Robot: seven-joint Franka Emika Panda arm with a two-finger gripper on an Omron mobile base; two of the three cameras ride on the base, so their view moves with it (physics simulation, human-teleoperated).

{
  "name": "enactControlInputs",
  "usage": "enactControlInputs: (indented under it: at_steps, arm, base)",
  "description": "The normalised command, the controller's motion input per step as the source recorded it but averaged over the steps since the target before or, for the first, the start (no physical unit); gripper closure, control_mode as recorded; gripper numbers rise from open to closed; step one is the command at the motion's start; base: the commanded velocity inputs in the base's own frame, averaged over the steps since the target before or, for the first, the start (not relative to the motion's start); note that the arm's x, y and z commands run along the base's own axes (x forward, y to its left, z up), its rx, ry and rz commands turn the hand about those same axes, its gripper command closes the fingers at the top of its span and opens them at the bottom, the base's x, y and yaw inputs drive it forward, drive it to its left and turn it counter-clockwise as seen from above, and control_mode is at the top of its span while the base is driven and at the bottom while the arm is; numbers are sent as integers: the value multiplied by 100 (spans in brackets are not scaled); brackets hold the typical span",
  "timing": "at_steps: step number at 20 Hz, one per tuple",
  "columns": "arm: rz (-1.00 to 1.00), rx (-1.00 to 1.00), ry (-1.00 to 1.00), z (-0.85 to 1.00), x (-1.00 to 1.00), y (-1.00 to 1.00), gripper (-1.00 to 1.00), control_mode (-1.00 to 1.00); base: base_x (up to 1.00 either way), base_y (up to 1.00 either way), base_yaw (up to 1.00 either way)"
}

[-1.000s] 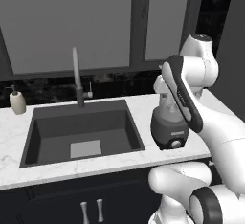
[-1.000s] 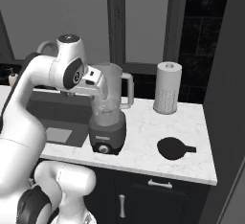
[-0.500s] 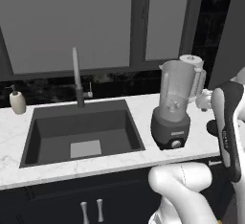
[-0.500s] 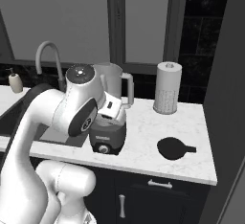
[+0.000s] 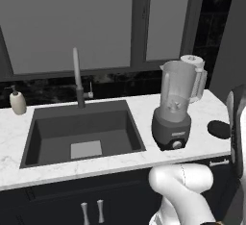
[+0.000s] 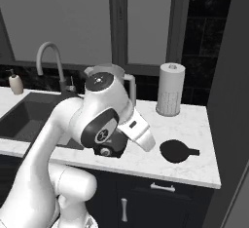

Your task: Close the lid blender by securely placing the lid on top.

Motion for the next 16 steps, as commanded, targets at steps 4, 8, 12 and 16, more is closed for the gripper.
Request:
enactControlInputs:
  at_steps: [4,8,12,16]
  arm:
    - [-43,17,28,1,11,-78,-100,-100]
    - [-9,28,0,0,-13,-63,-100,-100]
    - [-15,26,0,-17,0,-15,-100,-100]
    - [-20,21,0,-25,25,-3,-100,-100]
  base:
    - [0,0,0]
    - [0,0,0]
    - [0,0,0]
    - [0,0,0]
